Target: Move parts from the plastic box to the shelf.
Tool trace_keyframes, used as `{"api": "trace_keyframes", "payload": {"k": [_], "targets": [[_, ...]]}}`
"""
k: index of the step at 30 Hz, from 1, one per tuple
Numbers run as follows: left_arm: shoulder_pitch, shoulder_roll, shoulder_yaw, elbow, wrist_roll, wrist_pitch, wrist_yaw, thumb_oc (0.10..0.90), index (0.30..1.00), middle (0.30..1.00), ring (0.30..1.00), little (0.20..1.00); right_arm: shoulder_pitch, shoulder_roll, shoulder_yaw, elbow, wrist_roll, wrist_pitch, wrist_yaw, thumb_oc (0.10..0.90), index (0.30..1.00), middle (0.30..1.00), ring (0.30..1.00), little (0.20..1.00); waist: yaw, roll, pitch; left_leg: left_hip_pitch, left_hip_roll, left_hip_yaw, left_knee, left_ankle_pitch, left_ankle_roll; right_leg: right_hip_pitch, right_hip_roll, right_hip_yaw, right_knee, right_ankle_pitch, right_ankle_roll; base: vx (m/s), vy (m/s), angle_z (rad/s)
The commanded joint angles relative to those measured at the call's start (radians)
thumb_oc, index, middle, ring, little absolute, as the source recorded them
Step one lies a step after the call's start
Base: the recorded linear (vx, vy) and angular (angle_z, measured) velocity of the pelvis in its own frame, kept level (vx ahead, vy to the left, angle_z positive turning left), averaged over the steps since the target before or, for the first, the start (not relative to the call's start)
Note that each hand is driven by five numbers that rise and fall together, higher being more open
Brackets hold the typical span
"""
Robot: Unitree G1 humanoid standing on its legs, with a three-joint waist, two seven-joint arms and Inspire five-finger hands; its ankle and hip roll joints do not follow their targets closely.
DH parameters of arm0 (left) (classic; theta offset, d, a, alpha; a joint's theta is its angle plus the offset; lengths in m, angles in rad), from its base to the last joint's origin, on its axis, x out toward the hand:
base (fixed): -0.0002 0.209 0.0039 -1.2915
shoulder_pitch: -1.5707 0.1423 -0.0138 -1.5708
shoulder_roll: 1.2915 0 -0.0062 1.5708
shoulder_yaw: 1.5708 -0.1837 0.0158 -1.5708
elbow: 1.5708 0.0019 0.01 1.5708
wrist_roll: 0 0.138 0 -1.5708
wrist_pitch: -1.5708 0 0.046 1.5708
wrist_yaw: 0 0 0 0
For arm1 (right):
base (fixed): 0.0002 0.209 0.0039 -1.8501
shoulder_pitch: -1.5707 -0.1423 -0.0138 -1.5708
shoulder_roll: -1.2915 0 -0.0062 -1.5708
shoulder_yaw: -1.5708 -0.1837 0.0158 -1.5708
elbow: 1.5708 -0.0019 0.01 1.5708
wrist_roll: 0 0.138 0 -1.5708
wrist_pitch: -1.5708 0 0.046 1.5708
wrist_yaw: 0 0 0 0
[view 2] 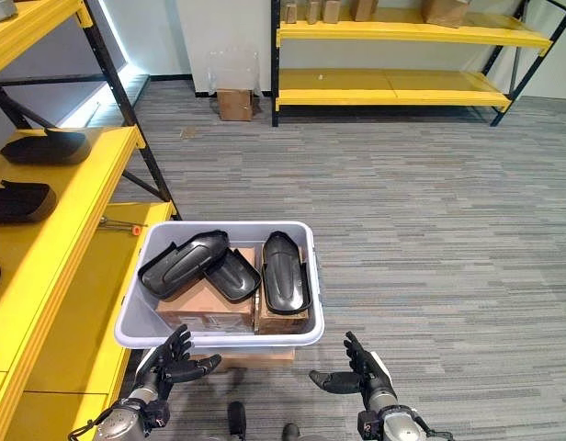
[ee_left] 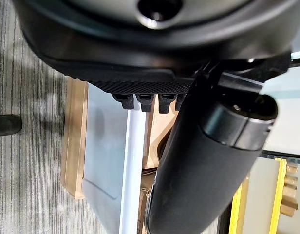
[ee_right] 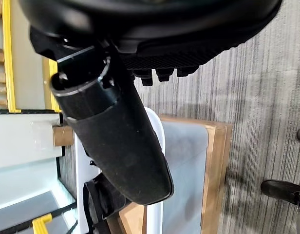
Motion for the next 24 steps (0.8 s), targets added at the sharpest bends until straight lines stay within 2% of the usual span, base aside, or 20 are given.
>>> {"api": "trace_keyframes", "payload": {"k": [1, 3, 4, 7, 8, 10, 11, 12, 14, 15, 17, 18, 24], "targets": [[-0.082, 0.005, 0.044, -0.068, 0.005, -0.075, -0.009, 0.900, 1.000, 1.000, 1.000, 1.000, -0.054, -0.046, -0.055, -0.102, 0.021, -0.094, -0.004, 0.900, 1.000, 1.000, 1.000, 1.000, -0.004, -0.049, 0.026, -0.004, 0.041, 0.055, 0.276, -0.203, -0.027, -0.019, -0.028, 0.025, -0.005, -0.012, 0.056, -0.04, -0.094, 0.45], [-0.074, 0.003, 0.048, -0.067, 0.004, -0.076, -0.008, 0.900, 1.000, 1.000, 1.000, 1.000, -0.053, -0.052, -0.051, -0.096, 0.029, -0.093, -0.008, 0.900, 1.000, 1.000, 1.000, 1.000, -0.002, -0.051, 0.031, -0.029, 0.077, 0.051, 0.289, -0.188, -0.026, -0.015, -0.030, 0.024, 0.004, -0.023, 0.047, 0.00, -0.043, 0.19], [-0.074, 0.003, 0.048, -0.067, 0.004, -0.076, -0.008, 0.900, 1.000, 1.000, 1.000, 1.000, -0.053, -0.052, -0.051, -0.096, 0.029, -0.093, -0.008, 0.900, 1.000, 1.000, 1.000, 1.000, -0.002, -0.051, 0.031, -0.029, 0.077, 0.051, 0.289, -0.188, -0.026, -0.015, -0.030, 0.024, 0.004, -0.023, 0.047, 0.03, 0.000, -0.05], [-0.070, 0.008, 0.053, -0.071, 0.003, -0.075, 0.000, 0.900, 1.000, 1.000, 1.000, 1.000, -0.052, -0.057, -0.051, -0.099, 0.038, -0.097, -0.012, 0.900, 1.000, 1.000, 1.000, 1.000, 0.000, -0.056, 0.021, -0.018, 0.172, 0.011, 0.192, -0.120, -0.040, -0.029, -0.046, 0.021, 0.022, -0.039, 0.055, 0.08, 0.075, 0.02], [-0.077, 0.006, 0.052, -0.073, -0.001, -0.074, 0.011, 0.900, 1.000, 1.000, 1.000, 1.000, -0.054, -0.064, -0.054, -0.099, 0.033, -0.101, -0.026, 0.900, 1.000, 1.000, 1.000, 1.000, -0.011, -0.030, 0.017, 0.005, 0.275, 0.023, 0.046, -0.013, -0.083, -0.051, -0.046, 0.020, 0.063, -0.074, 0.065, 0.13, 0.190, 0.05], [-0.079, 0.004, 0.051, -0.072, 0.000, -0.076, 0.010, 0.900, 1.000, 1.000, 1.000, 1.000, -0.052, -0.067, -0.059, -0.105, 0.034, -0.101, -0.028, 0.900, 1.000, 1.000, 1.000, 1.000, -0.011, -0.020, 0.016, 0.022, 0.286, 0.043, 0.014, 0.001, -0.091, -0.055, -0.045, 0.020, 0.072, -0.080, 0.066, 0.10, 0.178, 0.06], [-0.089, -0.001, 0.045, -0.062, -0.004, -0.076, 0.009, 0.900, 1.000, 1.000, 1.000, 1.000, -0.054, -0.072, -0.067, -0.108, 0.023, -0.103, -0.033, 0.900, 1.000, 1.000, 1.000, 1.000, -0.022, 0.006, 0.006, 0.052, 0.300, 0.077, -0.030, -0.002, -0.104, -0.062, -0.052, 0.009, 0.097, -0.099, 0.074, 0.07, 0.144, 0.05], [-0.089, -0.001, 0.045, -0.062, -0.004, -0.077, 0.008, 0.900, 1.000, 1.000, 1.000, 1.000, -0.054, -0.072, -0.067, -0.108, 0.023, -0.103, -0.033, 0.900, 1.000, 1.000, 1.000, 1.000, -0.020, 0.007, 0.007, 0.055, 0.300, 0.079, -0.033, -0.001, -0.105, -0.062, -0.051, 0.010, 0.098, -0.100, 0.074, 0.11, 0.218, -0.02], [-0.089, 0.002, 0.042, -0.066, 0.000, -0.079, 0.003, 0.900, 1.000, 1.000, 1.000, 1.000, -0.050, -0.069, -0.081, -0.123, 0.023, -0.105, -0.038, 0.900, 1.000, 1.000, 1.000, 1.000, -0.028, 0.026, -0.002, 0.058, 0.301, 0.093, -0.048, 0.004, -0.115, -0.062, -0.060, 0.004, 0.107, -0.102, 0.080, 0.12, 0.223, 0.07], [-0.087, 0.007, 0.037, -0.065, 0.000, -0.082, -0.001, 0.900, 1.000, 1.000, 1.000, 1.000, -0.049, -0.061, -0.090, -0.130, 0.032, -0.108, -0.037, 0.900, 1.000, 1.000, 1.000, 1.000, -0.028, 0.029, -0.002, 0.068, 0.288, 0.102, -0.039, -0.016, -0.113, -0.046, -0.083, -0.002, 0.109, -0.101, 0.091, 0.21, 0.373, 0.22], [-0.085, 0.021, 0.027, -0.063, 0.000, -0.081, -0.011, 0.900, 1.000, 1.000, 1.000, 1.000, -0.061, -0.055, -0.092, -0.134, 0.023, -0.103, -0.042, 0.900, 1.000, 1.000, 1.000, 1.000, -0.020, 0.024, -0.011, 0.072, 0.252, 0.113, -0.019, -0.050, -0.105, -0.008, -0.124, -0.007, 0.081, -0.082, 0.118, 0.18, 0.302, 0.17], [-0.085, 0.022, 0.027, -0.063, 0.000, -0.081, -0.011, 0.900, 1.000, 1.000, 1.000, 1.000, -0.060, -0.055, -0.092, -0.134, 0.023, -0.102, -0.042, 0.900, 1.000, 1.000, 1.000, 1.000, -0.020, 0.023, -0.011, 0.072, 0.251, 0.113, -0.018, -0.050, -0.105, -0.007, -0.125, -0.007, 0.080, -0.081, 0.118, 0.10, 0.163, 0.11], [-0.083, 0.041, 0.027, -0.078, 0.001, -0.082, -0.011, 0.900, 1.000, 1.000, 1.000, 1.000, -0.078, -0.069, -0.136, -0.210, -0.048, -0.110, -0.068, 0.900, 1.000, 1.000, 1.000, 1.000, -0.011, 0.006, -0.023, 0.053, 0.178, 0.126, 0.011, -0.112, -0.075, 0.023, -0.208, -0.010, 0.007, -0.034, 0.167, 0.08, 0.211, 0.02]]}}
